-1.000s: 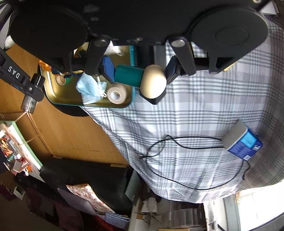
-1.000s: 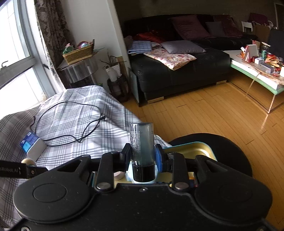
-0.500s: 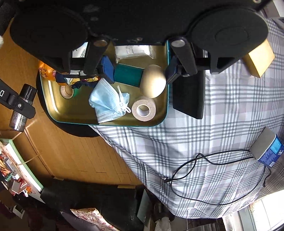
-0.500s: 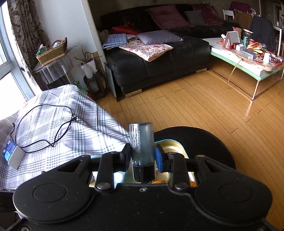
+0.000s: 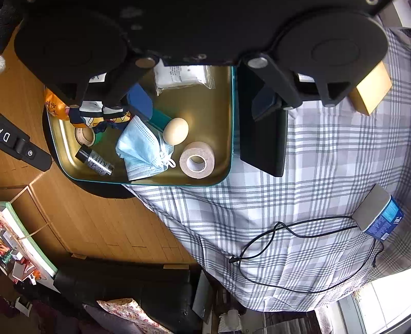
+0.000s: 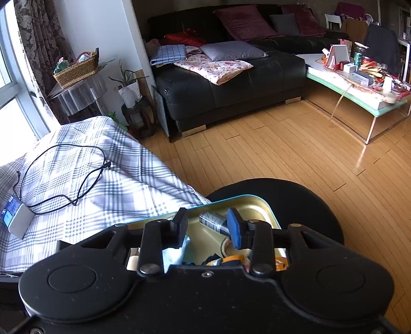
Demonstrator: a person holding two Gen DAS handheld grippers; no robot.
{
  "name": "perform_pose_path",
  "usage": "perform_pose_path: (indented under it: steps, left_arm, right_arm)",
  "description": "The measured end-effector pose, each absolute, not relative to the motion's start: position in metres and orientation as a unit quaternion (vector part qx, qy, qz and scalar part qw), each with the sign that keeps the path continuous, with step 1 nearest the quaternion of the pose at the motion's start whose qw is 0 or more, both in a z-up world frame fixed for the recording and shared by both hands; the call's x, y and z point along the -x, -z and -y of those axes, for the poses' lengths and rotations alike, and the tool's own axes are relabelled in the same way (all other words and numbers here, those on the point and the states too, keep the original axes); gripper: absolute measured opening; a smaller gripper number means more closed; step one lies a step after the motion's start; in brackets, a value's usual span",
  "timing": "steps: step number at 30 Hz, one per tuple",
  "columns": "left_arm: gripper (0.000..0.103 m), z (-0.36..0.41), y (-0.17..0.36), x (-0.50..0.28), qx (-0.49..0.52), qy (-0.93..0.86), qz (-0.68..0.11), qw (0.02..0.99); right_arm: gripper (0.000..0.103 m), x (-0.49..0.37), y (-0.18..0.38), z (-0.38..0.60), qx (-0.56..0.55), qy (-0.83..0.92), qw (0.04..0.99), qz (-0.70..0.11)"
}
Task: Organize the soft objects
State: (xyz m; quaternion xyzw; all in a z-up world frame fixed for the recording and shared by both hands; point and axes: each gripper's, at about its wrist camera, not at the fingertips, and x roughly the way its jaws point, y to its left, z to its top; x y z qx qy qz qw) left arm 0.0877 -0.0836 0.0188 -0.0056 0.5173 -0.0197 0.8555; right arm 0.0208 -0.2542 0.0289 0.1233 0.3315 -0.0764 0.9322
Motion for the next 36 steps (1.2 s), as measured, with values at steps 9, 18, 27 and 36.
perform_pose_path:
  steps: [9,18,27,36]
  left_arm:
    - [0.092,0.066,-0.025,-0.045,0.015,-0.001,-0.495,0.869]
    - [0.097,0.047,-0.022,-0.002,0.028,-0.009,-0.486,0.873]
    - [0.101,0.032,-0.018,0.021,0.032,-0.021,-0.477,0.878]
    - [0.102,0.019,-0.013,0.031,0.034,-0.020,-0.474,0.880]
  right_arm:
    - [0.042,0.008,-0.021,0.236,-0.095,0.081,0.931,-0.343]
    - [0.042,0.027,-0.011,0.214,-0.055,0.092,0.931,-0.348]
    - [0.042,0.040,-0.004,0.200,-0.038,0.095,0.933,-0.344]
    - [0.045,0.043,0.000,0.193,-0.030,0.098,0.937,-0.333]
